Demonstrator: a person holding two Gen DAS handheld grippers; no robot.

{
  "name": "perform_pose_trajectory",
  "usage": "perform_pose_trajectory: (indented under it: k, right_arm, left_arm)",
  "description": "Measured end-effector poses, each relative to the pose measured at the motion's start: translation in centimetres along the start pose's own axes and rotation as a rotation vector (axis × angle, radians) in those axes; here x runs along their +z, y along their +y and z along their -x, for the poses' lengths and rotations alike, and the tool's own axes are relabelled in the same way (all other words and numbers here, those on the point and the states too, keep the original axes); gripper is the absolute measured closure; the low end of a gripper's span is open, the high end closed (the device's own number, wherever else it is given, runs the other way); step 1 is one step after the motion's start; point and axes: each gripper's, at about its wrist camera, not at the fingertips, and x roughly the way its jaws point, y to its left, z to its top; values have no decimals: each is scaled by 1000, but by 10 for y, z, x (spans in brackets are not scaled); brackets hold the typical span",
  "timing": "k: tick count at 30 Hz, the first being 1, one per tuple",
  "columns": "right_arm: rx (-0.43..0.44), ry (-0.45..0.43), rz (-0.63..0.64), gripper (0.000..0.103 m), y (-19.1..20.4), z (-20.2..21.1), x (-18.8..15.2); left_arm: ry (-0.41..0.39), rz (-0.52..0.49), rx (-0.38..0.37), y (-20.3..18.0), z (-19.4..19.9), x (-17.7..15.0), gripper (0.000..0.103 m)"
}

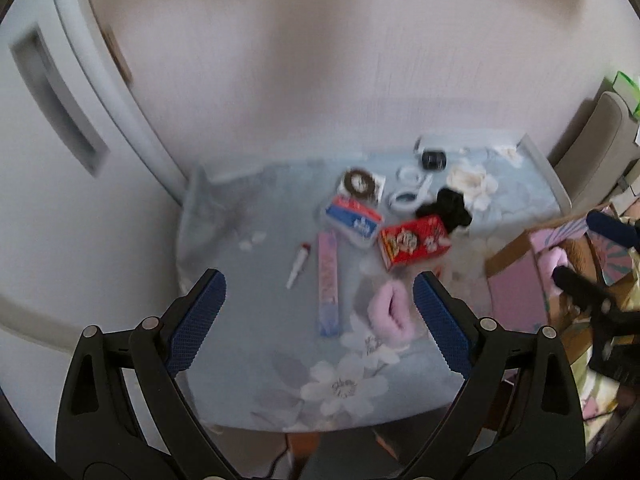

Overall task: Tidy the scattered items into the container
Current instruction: 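Move both tools back over the remaining table items, then grasp the pink UNMV box with the left tool while the right tool grasps a pink fluffy band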

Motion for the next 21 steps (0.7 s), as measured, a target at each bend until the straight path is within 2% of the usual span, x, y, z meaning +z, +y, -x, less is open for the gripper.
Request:
perform_pose_trajectory:
  k: [4,8,13,18,21]
  right_arm:
    - [17,43,-8,37,29,-24,-14]
    - [77,79,-44,37,49,-49,-30]
    - [86,138,-17,37,71,-81,-51]
    - [107,161,-3,37,83,-101,-70]
    - [76,194,27,37,93,-114,-76]
  left_arm:
    - [82,40,-36,13,-35,-11,8]
    - [147,74,-77,22,-67,-20,8]
    - [214,54,-88,18,-108,-29,8]
    - [233,62,-118,16,-138,-33,8]
    - [246,44,-133,11,-152,-34,9]
